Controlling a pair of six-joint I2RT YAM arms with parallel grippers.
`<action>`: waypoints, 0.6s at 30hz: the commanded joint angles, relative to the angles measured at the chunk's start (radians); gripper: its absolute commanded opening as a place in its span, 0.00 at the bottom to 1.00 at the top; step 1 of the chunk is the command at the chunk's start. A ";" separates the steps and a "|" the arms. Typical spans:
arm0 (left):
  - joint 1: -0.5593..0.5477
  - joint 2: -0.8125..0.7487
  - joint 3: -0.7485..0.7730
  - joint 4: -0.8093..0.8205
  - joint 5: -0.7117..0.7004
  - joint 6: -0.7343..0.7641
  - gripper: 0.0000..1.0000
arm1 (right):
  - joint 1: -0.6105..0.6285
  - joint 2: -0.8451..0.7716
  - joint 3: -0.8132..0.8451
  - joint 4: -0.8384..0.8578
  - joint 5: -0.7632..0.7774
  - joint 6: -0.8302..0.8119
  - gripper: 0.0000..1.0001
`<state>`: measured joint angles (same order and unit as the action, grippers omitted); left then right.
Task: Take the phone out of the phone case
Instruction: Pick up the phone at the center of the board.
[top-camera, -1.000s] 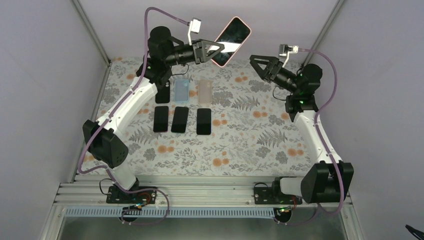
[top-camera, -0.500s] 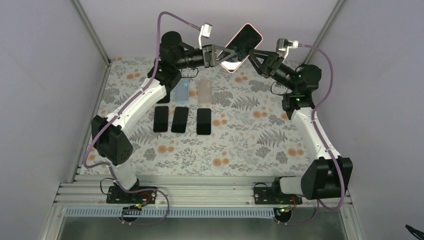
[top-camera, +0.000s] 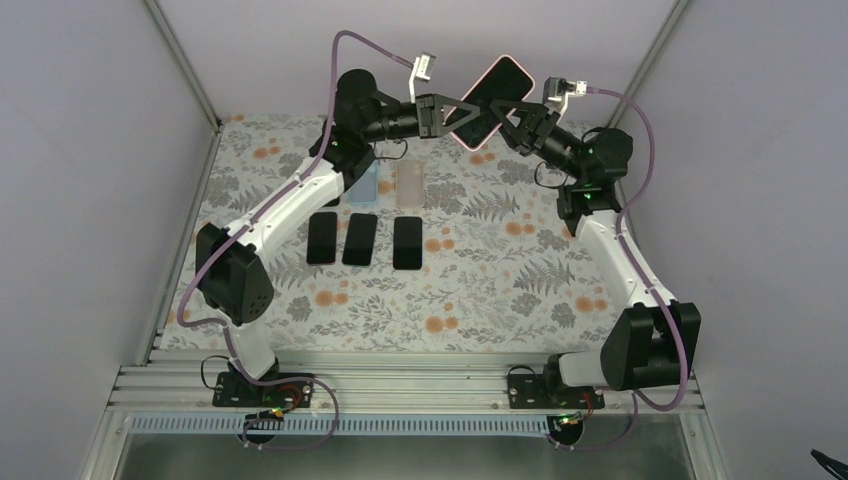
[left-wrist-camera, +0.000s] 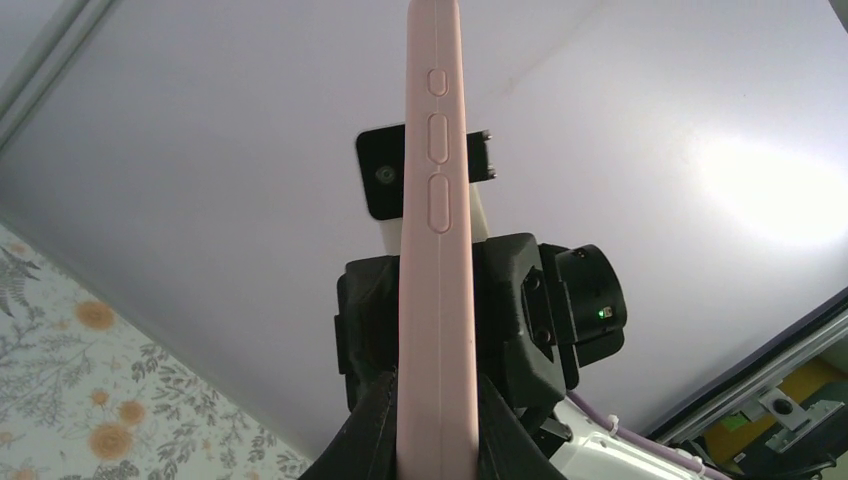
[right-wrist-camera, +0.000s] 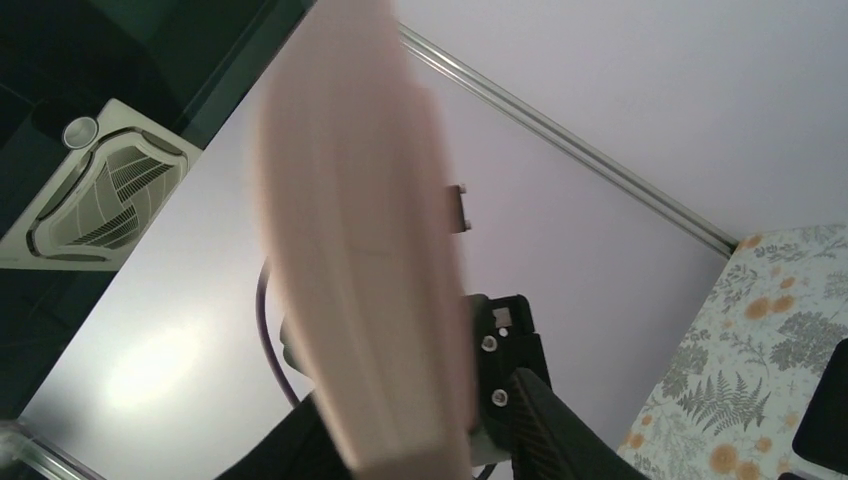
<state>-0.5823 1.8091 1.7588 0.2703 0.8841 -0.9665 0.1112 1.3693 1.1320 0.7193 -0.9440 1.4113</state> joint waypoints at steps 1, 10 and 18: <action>-0.014 0.000 0.008 0.115 -0.007 -0.040 0.02 | 0.011 0.006 0.008 0.051 0.032 0.012 0.34; -0.025 0.007 0.001 0.128 -0.008 -0.050 0.08 | 0.012 -0.006 -0.023 0.056 0.031 0.014 0.11; 0.019 -0.049 -0.054 0.019 0.038 0.087 0.46 | -0.002 -0.033 0.011 -0.053 -0.010 -0.123 0.04</action>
<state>-0.5961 1.8217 1.7363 0.3111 0.8848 -0.9798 0.1104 1.3697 1.1152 0.7055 -0.9417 1.3930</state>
